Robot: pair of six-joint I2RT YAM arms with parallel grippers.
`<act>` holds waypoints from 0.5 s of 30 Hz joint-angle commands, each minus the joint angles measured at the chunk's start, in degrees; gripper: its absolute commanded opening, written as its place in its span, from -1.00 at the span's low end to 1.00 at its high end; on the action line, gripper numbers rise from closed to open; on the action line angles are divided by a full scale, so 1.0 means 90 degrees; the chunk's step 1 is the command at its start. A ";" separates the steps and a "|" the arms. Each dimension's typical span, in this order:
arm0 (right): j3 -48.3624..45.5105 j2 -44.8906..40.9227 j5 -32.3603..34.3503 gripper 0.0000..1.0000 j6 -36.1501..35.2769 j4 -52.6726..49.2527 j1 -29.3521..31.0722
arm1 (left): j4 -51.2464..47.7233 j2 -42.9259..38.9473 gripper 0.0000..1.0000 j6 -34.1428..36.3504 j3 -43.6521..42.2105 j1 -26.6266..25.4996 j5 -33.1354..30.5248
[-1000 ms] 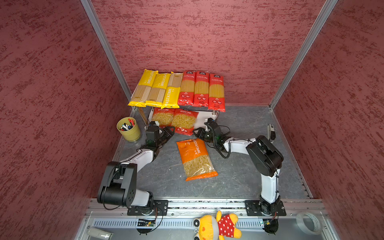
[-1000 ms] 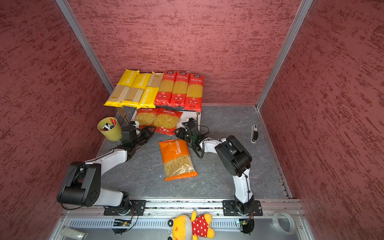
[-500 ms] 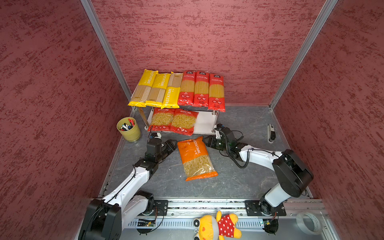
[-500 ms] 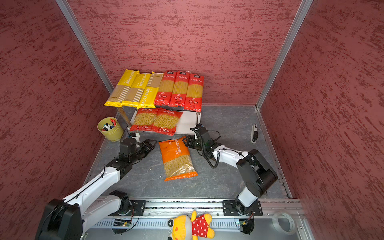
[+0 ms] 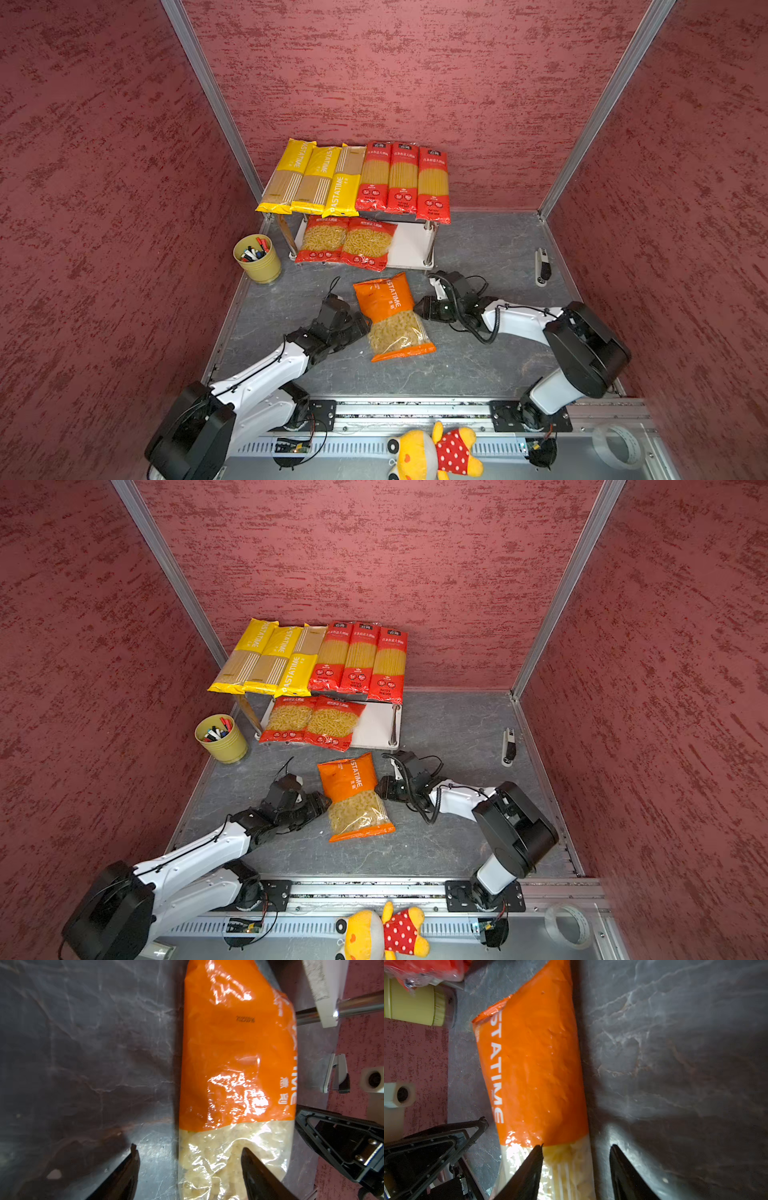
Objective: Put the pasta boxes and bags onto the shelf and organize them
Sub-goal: 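Withdraw both grippers from the shelf and reach toward the orange PASTATIME bag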
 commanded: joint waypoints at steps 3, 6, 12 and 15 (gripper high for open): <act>0.0250 0.0451 0.0226 -0.02 0.0193 -0.0086 0.0436 | 0.0366 0.0186 0.55 -0.0144 -0.0094 -0.0052 -0.0016; 0.0986 0.0789 0.1509 -0.07 -0.0093 -0.1266 0.1129 | 0.0601 0.0296 0.56 -0.0225 -0.0269 -0.0037 -0.0005; 0.1123 0.0716 0.1418 0.00 -0.0117 -0.0888 0.1407 | 0.0658 0.0334 0.55 -0.0214 -0.0338 -0.0041 -0.0034; 0.0790 0.0344 0.0730 0.08 -0.0041 -0.0330 0.1167 | 0.0405 0.0258 0.52 -0.0066 -0.0258 -0.0046 -0.0130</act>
